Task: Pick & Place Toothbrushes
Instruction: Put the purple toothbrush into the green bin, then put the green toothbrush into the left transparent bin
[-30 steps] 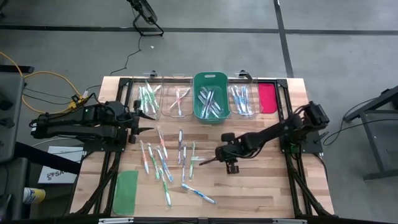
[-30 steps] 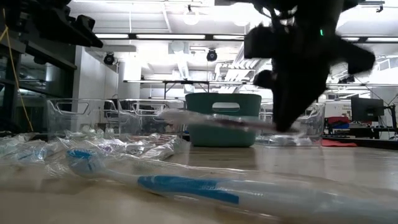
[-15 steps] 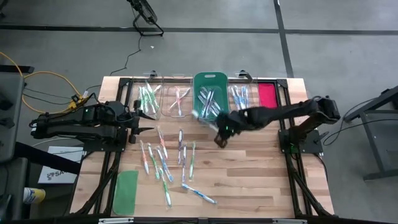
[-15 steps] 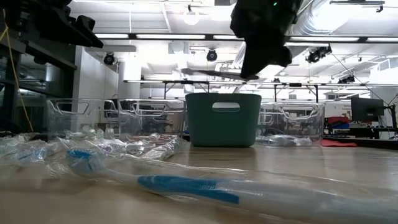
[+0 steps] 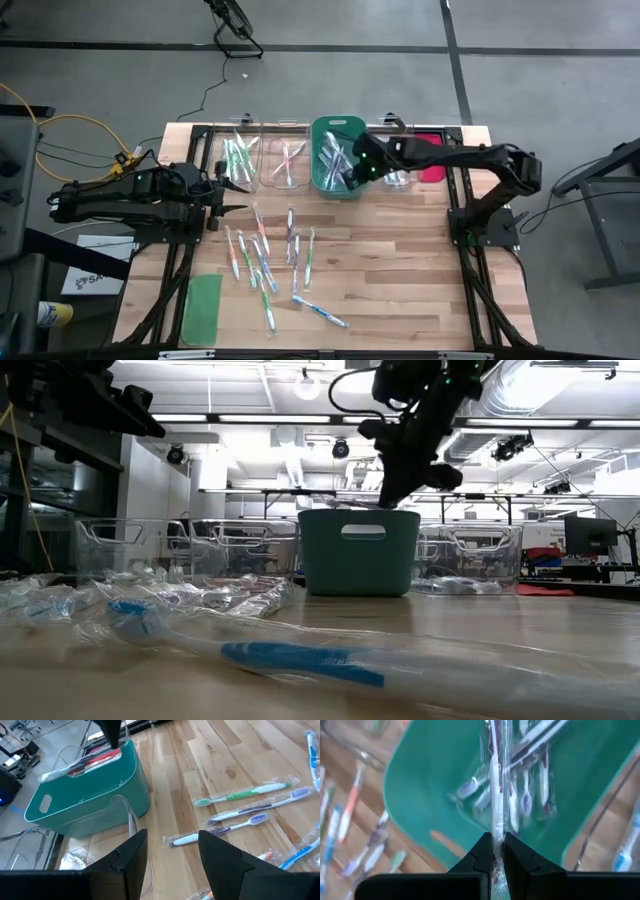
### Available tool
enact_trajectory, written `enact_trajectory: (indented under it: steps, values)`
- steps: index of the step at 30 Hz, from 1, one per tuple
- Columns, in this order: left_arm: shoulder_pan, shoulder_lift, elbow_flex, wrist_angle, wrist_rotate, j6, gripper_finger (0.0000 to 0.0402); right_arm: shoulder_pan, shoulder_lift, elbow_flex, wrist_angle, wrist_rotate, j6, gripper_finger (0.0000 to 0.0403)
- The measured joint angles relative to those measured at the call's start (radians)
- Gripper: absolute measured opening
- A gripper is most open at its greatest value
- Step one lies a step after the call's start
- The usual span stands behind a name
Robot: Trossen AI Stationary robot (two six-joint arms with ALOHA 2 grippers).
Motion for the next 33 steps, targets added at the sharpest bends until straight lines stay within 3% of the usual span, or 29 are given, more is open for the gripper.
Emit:
enact_trajectory:
  steps: [8, 18, 22, 28, 33]
  values:
    - [0.0, 0.0, 0.0, 0.0, 0.0, 0.0, 0.017, -0.05, 0.001, 0.0, 0.032, -0.003, 0.049, 0.0036]
    - [0.0, 0.0, 0.0, -0.003, 0.0, 0.0, 0.017, -0.027, -0.004, 0.0, 0.032, -0.003, 0.065, 0.0125]
    - [0.0, 0.0, 0.0, -0.01, 0.0, 0.0, 0.017, -0.005, -0.024, 0.0, 0.027, -0.086, 0.033, 0.0155]
    - [0.0, 0.0, 0.0, -0.021, 0.0, 0.0, 0.017, 0.127, -0.065, 0.0, 0.048, -0.149, 0.01, 0.0166]
    - [0.0, 0.0, 0.0, -0.016, 0.0, 0.0, 0.017, 0.3, -0.062, 0.0, 0.094, -0.081, -0.046, 0.0167]
